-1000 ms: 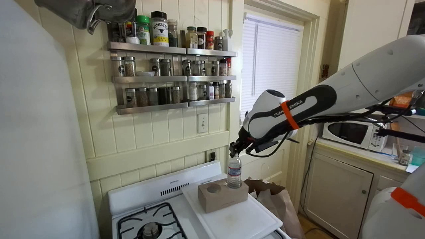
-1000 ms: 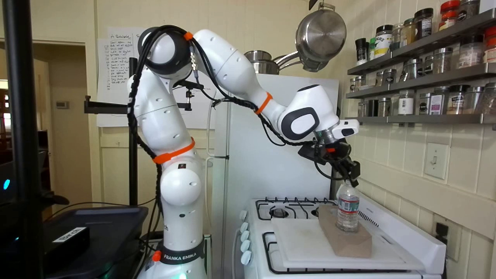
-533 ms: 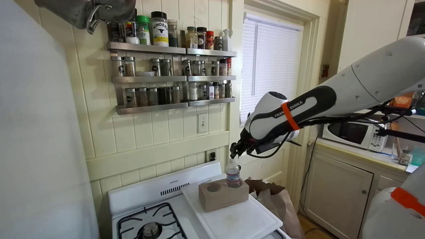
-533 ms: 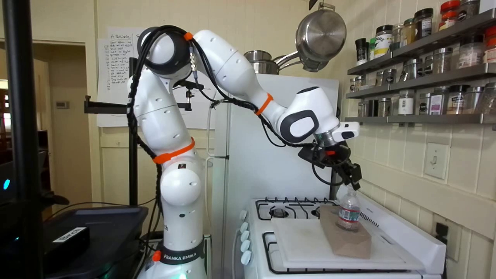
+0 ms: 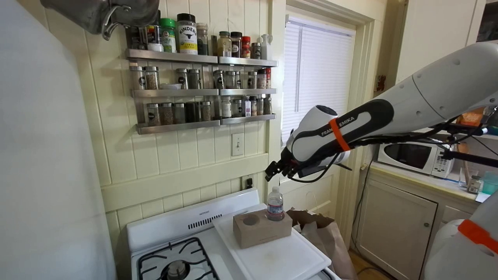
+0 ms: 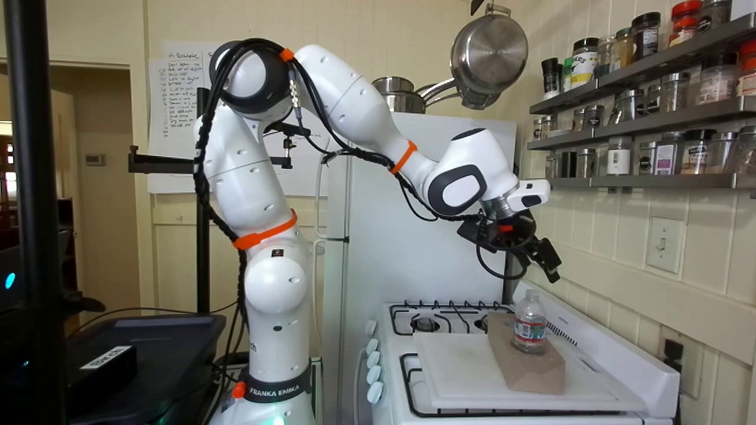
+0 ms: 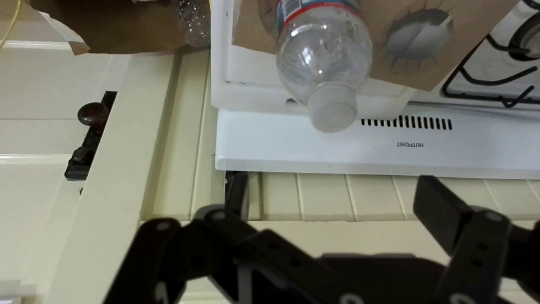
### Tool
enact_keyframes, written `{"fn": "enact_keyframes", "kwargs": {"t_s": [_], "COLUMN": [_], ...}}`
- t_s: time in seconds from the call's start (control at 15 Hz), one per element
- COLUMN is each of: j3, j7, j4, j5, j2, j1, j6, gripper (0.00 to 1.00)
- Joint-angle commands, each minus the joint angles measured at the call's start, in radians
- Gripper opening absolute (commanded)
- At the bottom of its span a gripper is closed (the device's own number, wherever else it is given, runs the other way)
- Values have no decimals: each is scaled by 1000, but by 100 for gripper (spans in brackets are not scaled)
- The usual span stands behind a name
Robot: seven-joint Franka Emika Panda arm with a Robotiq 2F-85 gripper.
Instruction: Pick the water bottle and put it in the cup holder
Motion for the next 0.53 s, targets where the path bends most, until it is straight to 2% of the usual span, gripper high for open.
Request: {"fn": "enact_keyframes", "kwargs": {"t_s": [0.0, 0.2, 0.47], "j3": [25, 47, 72], "j7": [48, 88, 125], "j4": [18, 36, 69], "j5": [1, -15, -39], "j2": [-8, -8, -14], "j1": [-24, -50, -82], "j6": [-43, -78, -184], "gripper": [100, 100, 100]}}
